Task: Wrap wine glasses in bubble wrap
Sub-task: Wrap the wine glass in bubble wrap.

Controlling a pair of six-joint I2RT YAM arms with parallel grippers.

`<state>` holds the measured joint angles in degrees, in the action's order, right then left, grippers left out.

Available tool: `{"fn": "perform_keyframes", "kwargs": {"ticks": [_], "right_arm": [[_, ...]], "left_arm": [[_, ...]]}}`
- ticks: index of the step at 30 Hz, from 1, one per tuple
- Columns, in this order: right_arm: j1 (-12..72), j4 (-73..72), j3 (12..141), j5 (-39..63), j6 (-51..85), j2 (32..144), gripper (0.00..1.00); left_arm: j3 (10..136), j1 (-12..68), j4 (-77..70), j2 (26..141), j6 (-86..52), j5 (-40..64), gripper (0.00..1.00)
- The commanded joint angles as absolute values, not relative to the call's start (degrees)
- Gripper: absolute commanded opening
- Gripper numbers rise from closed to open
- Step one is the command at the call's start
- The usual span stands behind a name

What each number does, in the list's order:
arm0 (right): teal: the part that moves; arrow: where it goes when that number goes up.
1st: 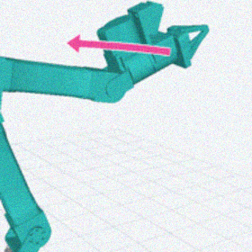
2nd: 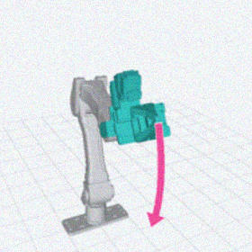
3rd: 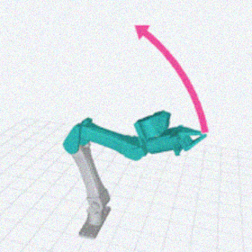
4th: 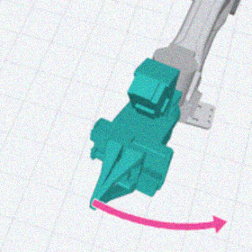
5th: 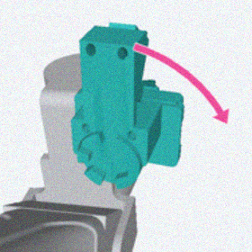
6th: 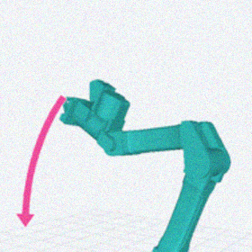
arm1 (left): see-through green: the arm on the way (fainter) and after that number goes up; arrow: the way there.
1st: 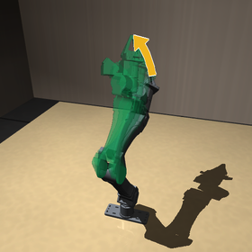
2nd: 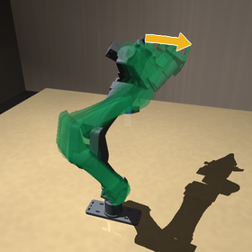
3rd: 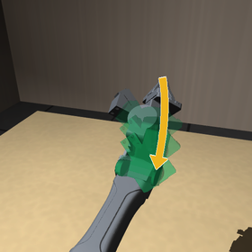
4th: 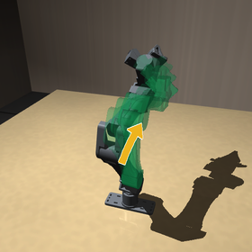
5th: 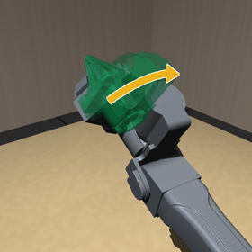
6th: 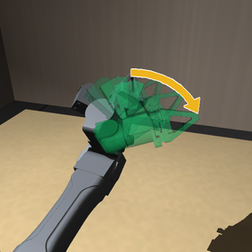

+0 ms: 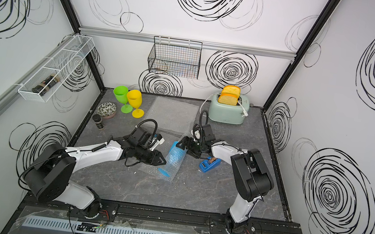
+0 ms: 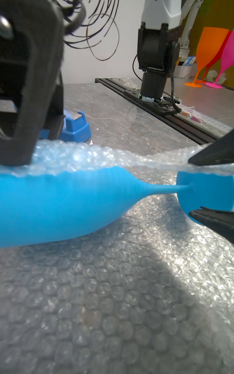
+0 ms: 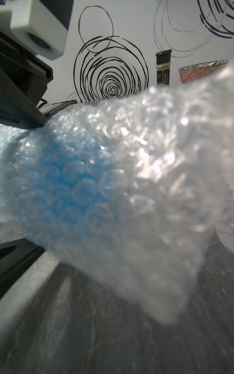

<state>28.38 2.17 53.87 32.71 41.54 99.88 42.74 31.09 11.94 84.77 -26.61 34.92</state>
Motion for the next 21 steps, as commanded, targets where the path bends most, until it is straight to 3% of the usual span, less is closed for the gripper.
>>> {"fn": "perform_keyframes", "kwargs": {"ticks": [1, 6, 10, 15, 18, 21], "right_arm": [[29.18, 4.87, 55.14, 30.33, 40.32, 100.4, 0.85], [29.62, 6.17, 56.33, 29.89, 39.48, 100.99, 0.85], [29.53, 7.99, 57.4, 29.2, 38.54, 101.78, 0.86], [29.79, 8.47, 57.66, 28.01, 37.42, 102.37, 0.86], [29.97, 9.49, 57.85, 26.95, 36.15, 102.57, 0.86], [30.13, 10.12, 57.97, 26.65, 34.35, 103.08, 0.86]], "left_arm": [[41.46, 32.54, 10.03, 82.97, -26.96, 37.73, 0.32], [39.88, 33.39, 8.84, 82.75, -28.0, 38.49, 0.15], [39.31, 34.18, 8.15, 82.69, -28.65, 38.56, 0.11], [38.7, 34.72, 7.63, 82.05, -28.87, 38.69, 0.2], [38.5, 34.54, 8.06, 80.05, -28.91, 38.52, 0.36], [38.65, 32.14, 8.95, 77.05, -27.96, 37.15, 0.42]]}}
